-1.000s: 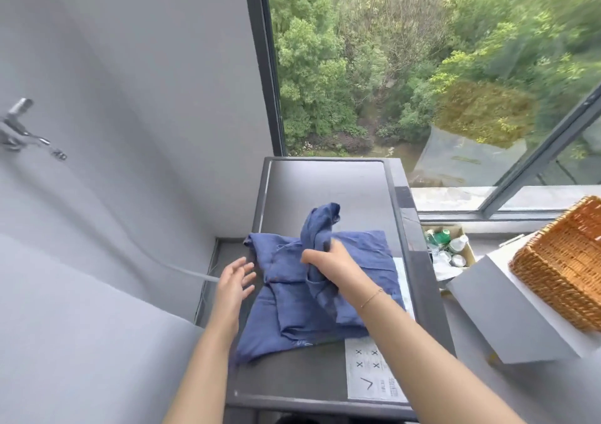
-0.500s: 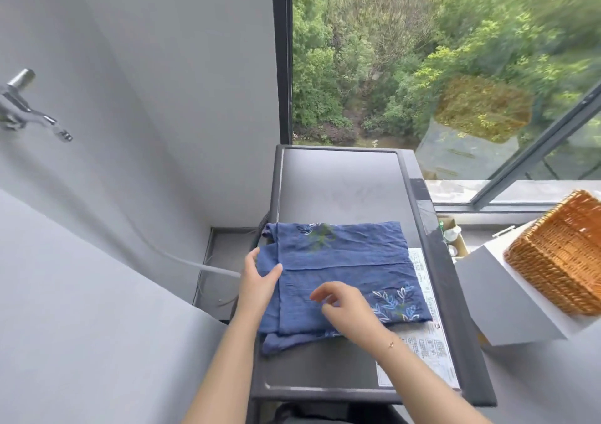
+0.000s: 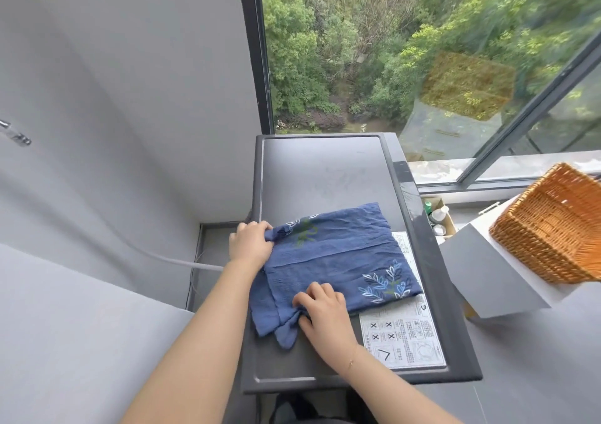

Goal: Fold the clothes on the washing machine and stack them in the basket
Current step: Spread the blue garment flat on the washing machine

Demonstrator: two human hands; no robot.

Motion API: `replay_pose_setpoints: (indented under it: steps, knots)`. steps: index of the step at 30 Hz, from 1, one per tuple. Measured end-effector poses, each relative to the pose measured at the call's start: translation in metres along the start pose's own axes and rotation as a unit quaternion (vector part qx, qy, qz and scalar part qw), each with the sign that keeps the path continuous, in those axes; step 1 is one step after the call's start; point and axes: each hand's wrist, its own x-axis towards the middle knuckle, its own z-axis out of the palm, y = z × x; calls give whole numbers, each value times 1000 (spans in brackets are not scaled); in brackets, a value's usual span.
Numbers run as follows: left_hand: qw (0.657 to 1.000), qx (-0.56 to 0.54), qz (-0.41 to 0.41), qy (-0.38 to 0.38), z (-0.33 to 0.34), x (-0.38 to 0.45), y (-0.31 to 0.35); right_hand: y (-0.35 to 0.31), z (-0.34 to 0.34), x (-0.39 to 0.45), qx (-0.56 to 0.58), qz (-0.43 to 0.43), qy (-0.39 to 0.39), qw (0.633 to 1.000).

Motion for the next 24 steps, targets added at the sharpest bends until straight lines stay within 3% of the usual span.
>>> replay_pose_setpoints:
  steps: [7,10,13,18,24]
  knots:
    - [994,81,-66,-21,16,-55,4,69,-37,4,70,23,53,996]
    - [993,-85,-63,-58,22,-74,9,96,-53,-1,96,15,36,995]
    - [962,-241,-70,-104,25,-85,11,107,-62,-14,61,-18,10,998]
    - [937,-319,2,-140,22,-89,10,111,-49,-35,82,-18,-16,996]
    - [901,-344,-46,-261,-2,-94,7,111,-67,-32,228,86,11,970]
